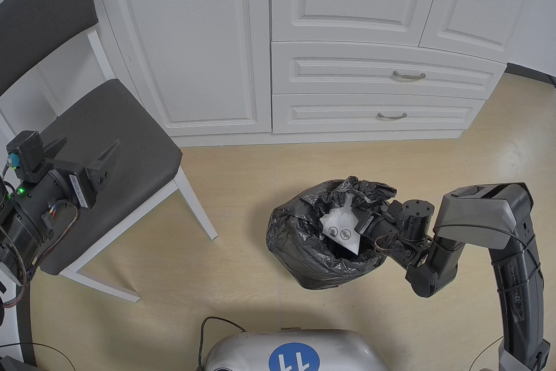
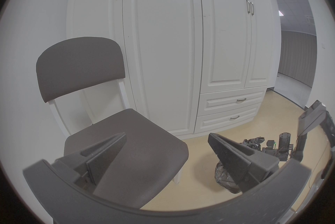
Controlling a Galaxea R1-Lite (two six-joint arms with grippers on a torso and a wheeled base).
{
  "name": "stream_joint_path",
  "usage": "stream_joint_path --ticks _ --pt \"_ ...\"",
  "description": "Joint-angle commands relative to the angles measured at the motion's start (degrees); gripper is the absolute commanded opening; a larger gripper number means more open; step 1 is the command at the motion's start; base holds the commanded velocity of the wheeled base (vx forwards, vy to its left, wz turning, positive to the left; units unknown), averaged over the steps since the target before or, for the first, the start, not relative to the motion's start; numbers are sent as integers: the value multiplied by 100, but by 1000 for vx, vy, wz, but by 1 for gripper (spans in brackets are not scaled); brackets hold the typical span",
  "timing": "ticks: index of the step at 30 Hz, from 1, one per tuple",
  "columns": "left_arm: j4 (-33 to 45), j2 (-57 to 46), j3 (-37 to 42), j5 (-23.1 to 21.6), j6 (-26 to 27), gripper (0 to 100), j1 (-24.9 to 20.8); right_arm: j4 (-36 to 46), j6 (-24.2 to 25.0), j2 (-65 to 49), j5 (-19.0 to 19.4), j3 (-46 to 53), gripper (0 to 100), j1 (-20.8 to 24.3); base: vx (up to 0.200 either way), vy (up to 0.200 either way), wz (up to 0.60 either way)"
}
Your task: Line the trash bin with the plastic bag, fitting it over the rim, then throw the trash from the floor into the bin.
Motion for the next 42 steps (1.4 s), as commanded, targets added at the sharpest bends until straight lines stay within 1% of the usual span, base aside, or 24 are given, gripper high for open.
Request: stream_joint_path --ticks 1,5,9,12,13,14,17,20,23,24,25,26,27,31,32,33,34,35,41,42 --pt "0 7 -1 3 1 100 0 -107 1 21 6 85 0 28 0 0 0" --pt "0 7 -1 3 1 100 8 -107 1 -128 32 217 0 54 0 0 0" --pt "0 -10 -1 3 1 100 8 -107 -131 -76 6 261 0 54 0 0 0" --pt "0 -28 -1 -6 1 100 8 -107 -1001 -155 -3 322 0 2 0 0 0" --pt "0 -28 -1 -6 1 100 8 -107 -1001 -155 -3 322 0 2 0 0 0" --pt "0 -28 -1 -6 1 100 8 -107 -1484 -260 -38 428 0 11 0 0 0" --pt "0 -28 8 -6 1 100 8 -107 -1871 -427 -38 586 0 90 0 0 0" --pt "0 -46 17 -6 1 100 8 -107 -2161 -348 -3 560 0 151 0 0 0" --pt "0 -54 17 3 1 100 44 -107 -2337 -234 50 507 0 151 0 0 0" --pt "0 -54 17 3 1 100 52 -107 -2416 -76 164 419 0 142 0 0 0" --pt "0 -54 17 3 1 100 52 -107 -2416 -76 164 419 0 142 0 0 0" --pt "0 -54 8 3 1 100 52 -107 -2539 118 445 331 0 90 0 0 0" --pt "0 -63 8 3 1 100 52 -107 -2618 206 612 313 0 54 0 0 0" --pt "0 -81 -1 3 1 100 52 -107 -3066 443 1131 357 0 -95 0 0 0" --pt "0 -81 -1 3 1 100 52 -107 -3066 443 1131 357 0 -95 0 0 0" --pt "0 -81 -9 -6 1 100 52 -107 -3304 504 1298 366 0 -209 0 0 0" --pt "0 -81 -9 -6 1 100 52 -107 -3313 513 1307 366 0 -218 0 0 0" --pt "0 -81 -1 -6 1 100 52 -107 -3392 531 1403 375 0 -262 0 0 0" --pt "0 -46 -1 -6 1 100 44 -107 -3409 329 1562 577 0 -411 0 0 0" --pt "0 -46 -1 -6 1 100 44 -107 -3409 223 1693 674 0 -455 0 0 0"
